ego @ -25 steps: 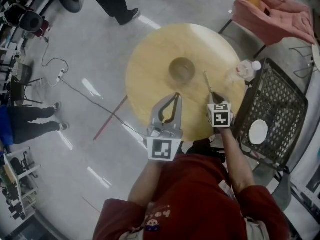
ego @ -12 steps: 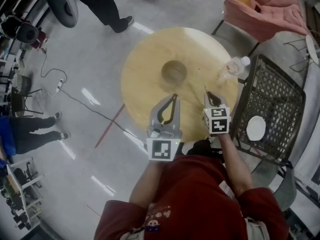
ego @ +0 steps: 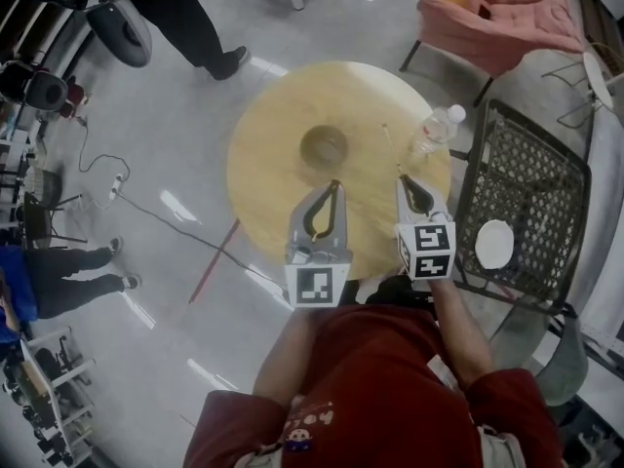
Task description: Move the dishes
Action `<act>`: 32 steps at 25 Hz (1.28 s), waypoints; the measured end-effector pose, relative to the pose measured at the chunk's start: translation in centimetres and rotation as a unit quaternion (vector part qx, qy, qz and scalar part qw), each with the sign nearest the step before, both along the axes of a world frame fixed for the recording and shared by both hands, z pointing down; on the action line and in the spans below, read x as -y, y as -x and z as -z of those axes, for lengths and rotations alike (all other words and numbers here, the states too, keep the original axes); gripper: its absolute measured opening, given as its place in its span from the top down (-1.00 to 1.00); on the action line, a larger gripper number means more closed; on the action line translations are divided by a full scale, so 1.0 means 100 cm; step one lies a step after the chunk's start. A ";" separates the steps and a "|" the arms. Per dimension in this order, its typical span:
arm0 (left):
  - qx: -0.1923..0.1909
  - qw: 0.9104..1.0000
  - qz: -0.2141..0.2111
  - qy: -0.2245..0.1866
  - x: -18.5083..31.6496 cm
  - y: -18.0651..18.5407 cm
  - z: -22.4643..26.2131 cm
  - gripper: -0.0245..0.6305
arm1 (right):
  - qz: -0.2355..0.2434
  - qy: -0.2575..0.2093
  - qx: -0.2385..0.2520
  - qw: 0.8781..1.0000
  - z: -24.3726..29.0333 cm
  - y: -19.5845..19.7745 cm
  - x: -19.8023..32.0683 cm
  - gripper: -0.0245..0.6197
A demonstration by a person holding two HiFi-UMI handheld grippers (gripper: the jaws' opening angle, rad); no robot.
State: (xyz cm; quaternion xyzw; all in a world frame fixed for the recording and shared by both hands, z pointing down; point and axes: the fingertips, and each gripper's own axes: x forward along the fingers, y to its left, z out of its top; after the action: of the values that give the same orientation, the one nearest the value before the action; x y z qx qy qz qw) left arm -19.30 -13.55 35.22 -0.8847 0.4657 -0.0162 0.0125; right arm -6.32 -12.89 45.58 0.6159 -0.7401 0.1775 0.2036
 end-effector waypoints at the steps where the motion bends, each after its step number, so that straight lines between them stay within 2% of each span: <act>1: -0.002 1.000 -0.003 -0.002 0.000 -0.004 0.001 0.90 | -0.004 -0.013 0.002 1.000 0.008 -0.002 -0.001 0.86; 5: -0.015 1.000 -0.015 -0.007 -0.003 -0.020 0.011 0.90 | -0.018 -0.088 0.012 0.996 0.044 -0.011 -0.010 0.86; 10: -0.023 0.999 -0.023 -0.015 -0.006 -0.036 0.025 0.90 | -0.039 -0.179 0.023 0.983 0.083 -0.026 -0.025 0.86; 13: -0.030 0.999 -0.031 -0.022 -0.008 -0.047 0.033 0.90 | -0.049 -0.219 0.024 0.974 0.101 -0.035 -0.031 0.86; 24: -0.030 0.995 -0.093 -0.026 -0.028 -0.113 0.043 0.90 | -0.105 -0.240 0.020 0.965 0.116 -0.093 -0.059 0.86; 32: -0.028 0.986 -0.165 -0.022 -0.057 -0.185 0.040 0.90 | -0.169 -0.232 0.003 0.958 0.112 -0.156 -0.098 0.86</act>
State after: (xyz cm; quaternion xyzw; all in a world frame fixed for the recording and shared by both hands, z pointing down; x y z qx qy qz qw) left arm -0.84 -7.89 31.24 -0.9490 0.3138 0.0210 0.0215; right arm 9.33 -3.11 34.43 0.7618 -0.6466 0.0344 0.0194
